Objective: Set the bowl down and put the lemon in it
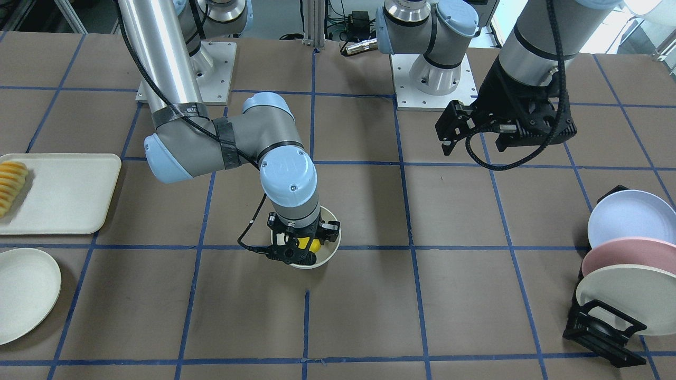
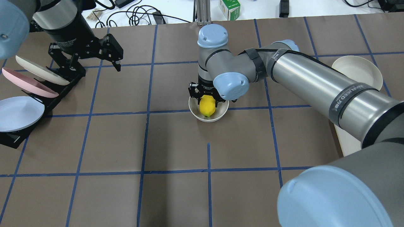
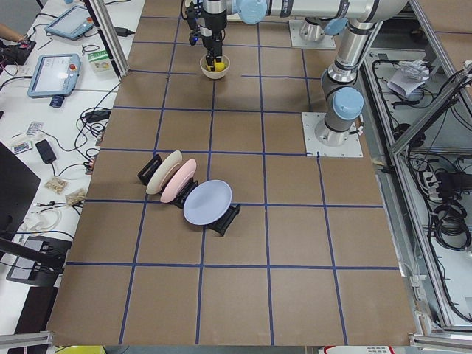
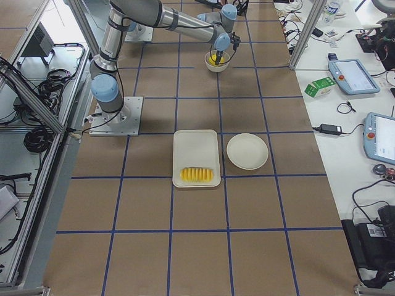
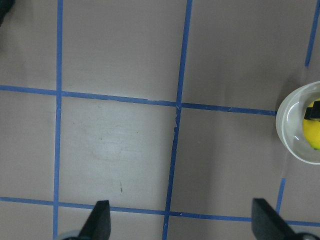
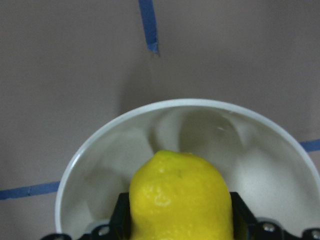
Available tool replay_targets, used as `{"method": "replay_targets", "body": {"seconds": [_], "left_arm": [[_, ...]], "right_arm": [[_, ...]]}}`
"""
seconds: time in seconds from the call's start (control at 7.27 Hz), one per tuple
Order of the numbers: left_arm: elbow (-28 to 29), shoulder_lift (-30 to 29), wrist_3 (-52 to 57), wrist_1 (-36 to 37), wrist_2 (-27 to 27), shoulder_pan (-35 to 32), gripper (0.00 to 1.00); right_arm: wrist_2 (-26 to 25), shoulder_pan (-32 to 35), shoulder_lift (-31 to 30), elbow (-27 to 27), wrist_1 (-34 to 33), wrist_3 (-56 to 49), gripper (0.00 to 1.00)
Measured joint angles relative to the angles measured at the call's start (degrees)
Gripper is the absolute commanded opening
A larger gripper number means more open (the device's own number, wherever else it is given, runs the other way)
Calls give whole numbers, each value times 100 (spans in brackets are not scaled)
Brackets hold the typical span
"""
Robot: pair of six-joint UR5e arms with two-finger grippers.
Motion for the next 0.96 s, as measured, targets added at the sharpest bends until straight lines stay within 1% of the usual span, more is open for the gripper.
{"method": "replay_targets", "body": {"seconds": [0.14, 0.28, 0.41, 0.55, 0.96], "left_arm": [[6, 12, 0, -7, 0, 0, 100], [13, 31, 0, -1, -4, -3, 100], [9, 61, 0, 7, -11, -8, 100], [7, 89, 0, 14, -15, -10, 100], [-8, 102, 2, 27, -14, -38, 100]], "right_arm": [[0, 0, 13, 34, -9, -13, 28], [-15, 0, 11, 64, -15, -15, 64], [-49, 0, 2, 85, -15, -8, 88], [-71, 0, -12, 93, -16, -1, 100], [-97, -6, -57, 78, -1, 4, 100]]}}
